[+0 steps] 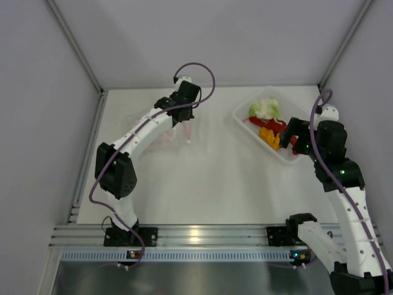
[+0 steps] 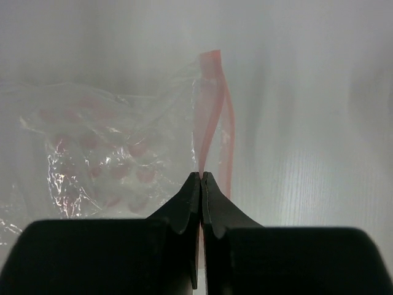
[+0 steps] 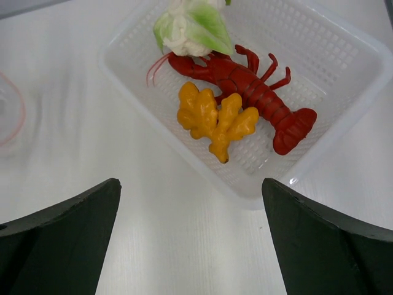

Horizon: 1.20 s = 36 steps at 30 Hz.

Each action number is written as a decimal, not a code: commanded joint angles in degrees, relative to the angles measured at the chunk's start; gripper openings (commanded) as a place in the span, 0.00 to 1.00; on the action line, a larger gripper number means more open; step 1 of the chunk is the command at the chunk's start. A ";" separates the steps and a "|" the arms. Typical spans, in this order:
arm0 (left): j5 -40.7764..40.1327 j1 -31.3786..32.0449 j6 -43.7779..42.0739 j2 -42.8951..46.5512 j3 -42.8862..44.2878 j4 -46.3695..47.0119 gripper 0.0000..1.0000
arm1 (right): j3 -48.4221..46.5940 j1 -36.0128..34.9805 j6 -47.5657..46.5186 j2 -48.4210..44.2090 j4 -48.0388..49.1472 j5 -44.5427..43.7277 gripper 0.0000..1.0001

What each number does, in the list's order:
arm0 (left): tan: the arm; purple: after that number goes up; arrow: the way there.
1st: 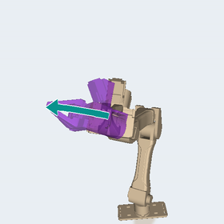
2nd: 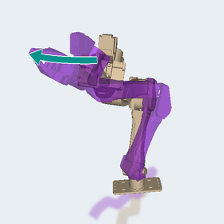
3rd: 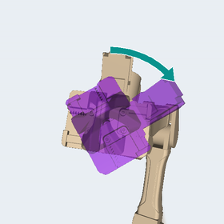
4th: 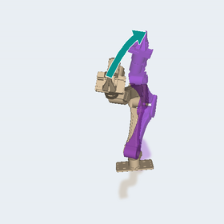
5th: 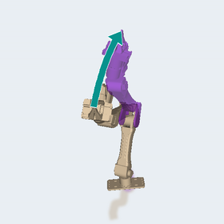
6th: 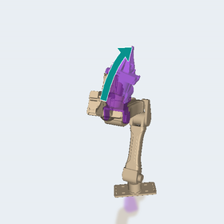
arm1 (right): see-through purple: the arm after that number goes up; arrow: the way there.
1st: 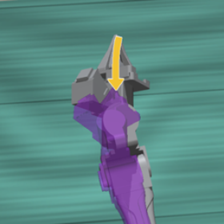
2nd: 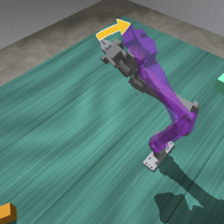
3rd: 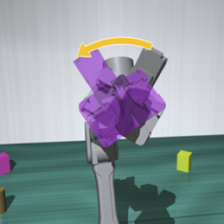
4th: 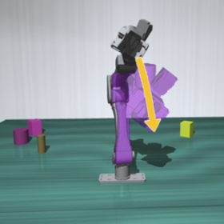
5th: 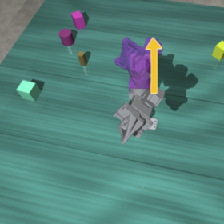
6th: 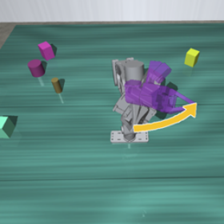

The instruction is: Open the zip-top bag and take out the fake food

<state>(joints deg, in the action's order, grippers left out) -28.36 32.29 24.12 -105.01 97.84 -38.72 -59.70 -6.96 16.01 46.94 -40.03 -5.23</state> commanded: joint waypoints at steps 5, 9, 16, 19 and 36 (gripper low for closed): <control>4.98 0.23 1.01 -2.13 2.97 -0.22 0.46 | 2.84 0.11 -1.42 -9.40 -0.75 3.39 0.99; 4.28 0.23 1.55 1.12 2.27 -0.13 0.67 | 2.05 0.11 -1.77 -10.64 -1.89 3.65 1.00; 2.09 0.23 2.77 12.88 -2.82 -0.13 0.89 | 2.57 0.02 -0.63 -15.02 -1.89 1.55 0.99; -0.02 0.23 3.74 23.93 -11.58 -0.13 0.97 | 3.71 -0.07 -1.85 -18.53 -0.93 1.02 1.00; -1.34 0.14 -8.12 79.86 -37.55 -6.53 0.98 | -2.70 -6.30 -9.77 -29.44 -13.93 -7.50 0.99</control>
<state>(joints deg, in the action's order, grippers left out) -30.41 32.45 19.88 -28.34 60.62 -41.93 -59.83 -10.87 8.34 18.63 -50.96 -8.08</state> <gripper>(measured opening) 0.983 0.993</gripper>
